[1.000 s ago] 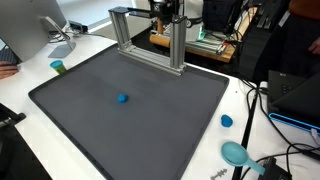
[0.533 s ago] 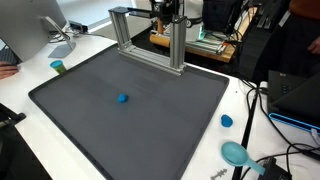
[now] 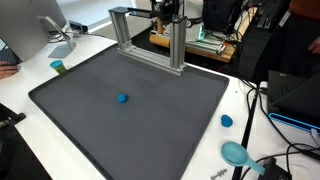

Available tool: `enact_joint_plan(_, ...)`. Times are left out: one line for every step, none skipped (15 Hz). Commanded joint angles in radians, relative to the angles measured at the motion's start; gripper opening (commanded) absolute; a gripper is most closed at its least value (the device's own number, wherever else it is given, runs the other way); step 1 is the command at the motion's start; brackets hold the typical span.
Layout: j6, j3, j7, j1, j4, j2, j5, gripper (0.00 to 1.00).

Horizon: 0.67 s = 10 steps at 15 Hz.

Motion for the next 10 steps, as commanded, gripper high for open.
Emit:
enact_joint_plan(0.012, -0.003, 0.023, -0.002, -0.011, -0.006, 0.041, 0.32)
enact_joint_plan(0.020, 0.000, 0.032, -0.007, -0.014, -0.009, 0.040, 0.82)
enact_joint_plan(0.024, 0.000, 0.032, -0.008, -0.015, -0.010, 0.040, 0.84)
enact_joint_plan(0.035, 0.004, 0.035, -0.010, -0.021, -0.015, 0.035, 0.55)
enact_joint_plan(0.045, 0.012, 0.041, -0.014, -0.025, -0.018, 0.022, 0.44)
enact_joint_plan(0.054, 0.019, 0.047, -0.017, -0.028, -0.020, 0.014, 0.43)
enact_joint_plan(0.058, 0.023, 0.050, -0.017, -0.030, -0.022, 0.010, 0.37)
enact_joint_plan(0.061, 0.026, 0.051, -0.017, -0.031, -0.023, 0.007, 0.34)
enact_joint_plan(0.059, 0.026, 0.048, -0.016, -0.032, -0.024, 0.006, 0.34)
enact_joint_plan(0.052, 0.029, 0.048, -0.018, -0.032, -0.024, 0.002, 0.34)
